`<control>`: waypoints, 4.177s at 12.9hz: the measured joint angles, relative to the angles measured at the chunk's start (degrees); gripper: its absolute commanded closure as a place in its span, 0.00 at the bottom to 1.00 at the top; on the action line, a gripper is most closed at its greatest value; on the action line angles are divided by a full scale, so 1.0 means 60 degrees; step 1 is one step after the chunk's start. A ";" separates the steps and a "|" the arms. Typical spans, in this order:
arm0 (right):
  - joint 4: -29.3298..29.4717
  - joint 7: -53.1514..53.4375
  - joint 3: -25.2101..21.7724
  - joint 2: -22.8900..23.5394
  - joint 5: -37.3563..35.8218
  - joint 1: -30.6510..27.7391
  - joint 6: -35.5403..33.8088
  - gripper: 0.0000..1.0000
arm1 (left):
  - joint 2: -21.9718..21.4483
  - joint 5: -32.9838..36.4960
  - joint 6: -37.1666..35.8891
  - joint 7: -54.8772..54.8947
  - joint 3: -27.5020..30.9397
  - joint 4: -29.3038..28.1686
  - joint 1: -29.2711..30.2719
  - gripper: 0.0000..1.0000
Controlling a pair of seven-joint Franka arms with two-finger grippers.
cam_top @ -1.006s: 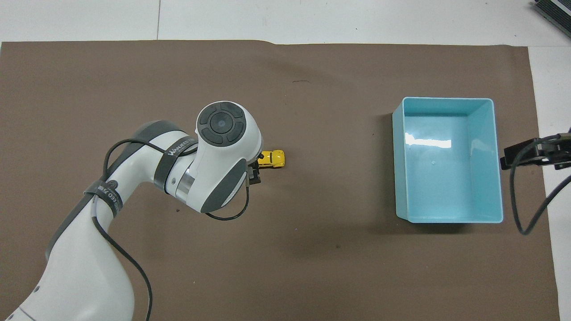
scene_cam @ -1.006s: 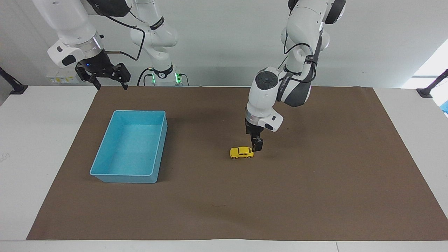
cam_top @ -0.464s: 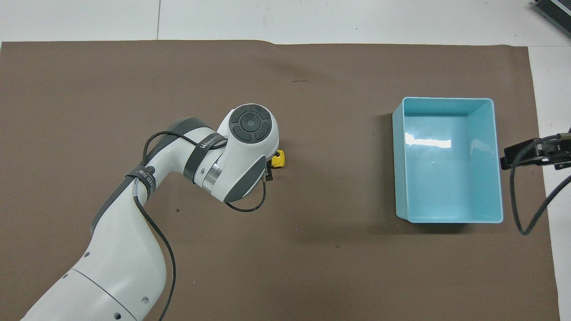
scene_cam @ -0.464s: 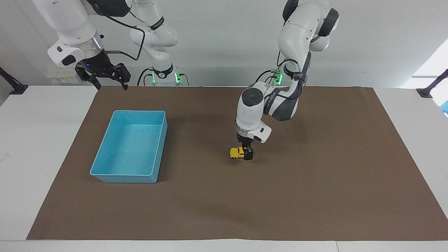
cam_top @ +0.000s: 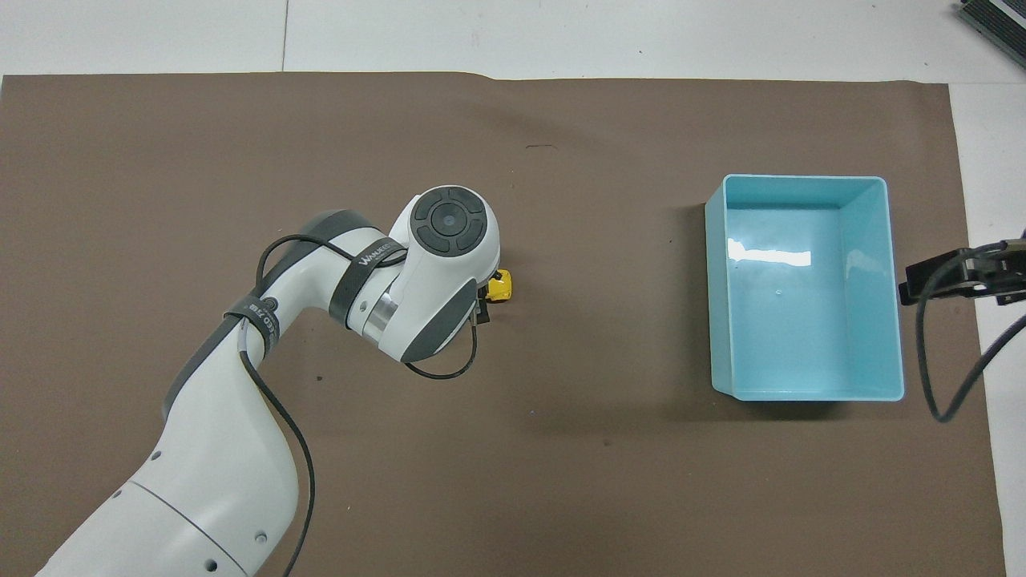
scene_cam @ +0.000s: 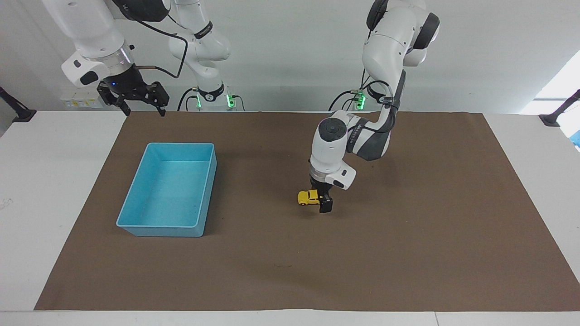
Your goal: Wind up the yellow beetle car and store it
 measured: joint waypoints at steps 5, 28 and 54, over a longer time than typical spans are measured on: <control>0.0000 0.0000 0.0000 0.0000 0.0000 0.0000 0.0000 0.00 | 0.0082 0.0000 0.0000 0.0000 -0.0039 -0.0038 -0.0004 0.71; 0.0000 0.0000 0.0000 0.0000 0.0000 0.0000 0.0000 0.00 | -0.0845 -0.0055 -0.0065 0.2796 -0.0135 -0.1447 0.1910 0.00; 0.0000 0.0000 0.0000 0.0000 0.0000 0.0000 0.0000 0.00 | -0.1196 0.0052 -0.0062 0.4262 0.0012 -0.0589 0.1955 0.00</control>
